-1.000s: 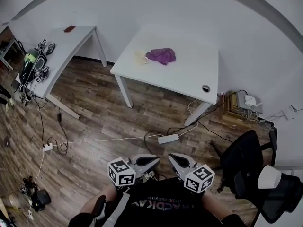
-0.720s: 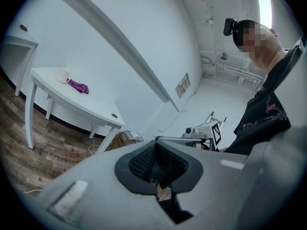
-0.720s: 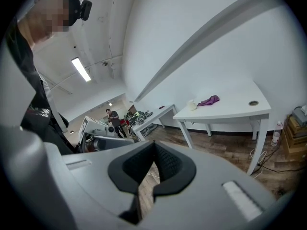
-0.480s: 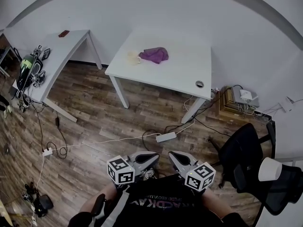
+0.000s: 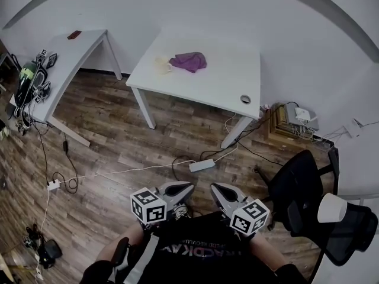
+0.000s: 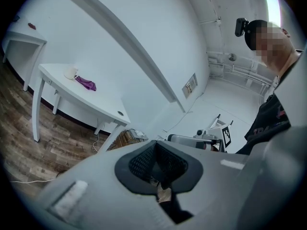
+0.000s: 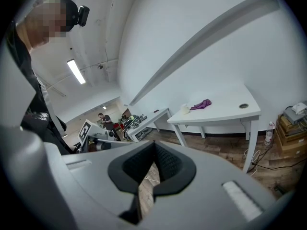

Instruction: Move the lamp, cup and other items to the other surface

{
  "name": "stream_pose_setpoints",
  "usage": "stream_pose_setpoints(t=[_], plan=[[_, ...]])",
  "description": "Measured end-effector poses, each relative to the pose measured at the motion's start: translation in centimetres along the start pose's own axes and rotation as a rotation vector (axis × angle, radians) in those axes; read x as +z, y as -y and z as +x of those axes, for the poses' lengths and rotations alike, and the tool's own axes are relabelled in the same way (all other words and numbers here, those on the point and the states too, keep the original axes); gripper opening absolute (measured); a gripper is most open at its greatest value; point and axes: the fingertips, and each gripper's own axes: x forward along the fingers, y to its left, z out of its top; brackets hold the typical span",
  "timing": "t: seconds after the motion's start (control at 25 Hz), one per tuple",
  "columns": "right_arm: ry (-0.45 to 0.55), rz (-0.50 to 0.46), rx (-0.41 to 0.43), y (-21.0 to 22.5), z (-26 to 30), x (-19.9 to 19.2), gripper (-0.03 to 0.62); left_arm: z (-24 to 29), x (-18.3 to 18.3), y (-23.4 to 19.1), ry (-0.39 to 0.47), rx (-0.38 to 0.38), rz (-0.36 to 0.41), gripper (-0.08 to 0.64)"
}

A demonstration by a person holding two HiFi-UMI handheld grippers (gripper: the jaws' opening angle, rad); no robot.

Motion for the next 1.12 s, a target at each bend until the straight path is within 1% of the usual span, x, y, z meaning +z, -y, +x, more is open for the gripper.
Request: stream_pose_setpoints(t=[0.2,0.44,0.6,0.76,0.88,1.12], plan=[[-0.015,-0.003,-0.01,0.1,1.0,0.3,0.005,-0.7,0.6,-0.7,0.021,0.008,-0.01,0.003],[0.003,-0.015,-0.014,-0.5,2.1,1.7,0.005,-2.4,1.5,-1.3,0.057,0.014,-0.016,0.002],[0.008,-0.018,-0.009,-0.9,2.7,2.1,0.005,-3.2,1.6,-1.9,0.073,0.024,-0.037,0.003],[0.005,-0.021,-0.005,-0.1,3.0,3.0,0.005,-3.2,1.8,-2.1,0.101,0.038,-0.039,0.002],[0.001,-0.02,0.015,0.3,4.6,4.0,0.005,-4.3,2.7,-3.1,0.138,0.074,-0.041,0.002],[-0.006,-0.082,0.073,1.3,9.9,8.7,0.005,-8.4,5.2,-5.5,0.275,0.196,-0.058,0.002]])
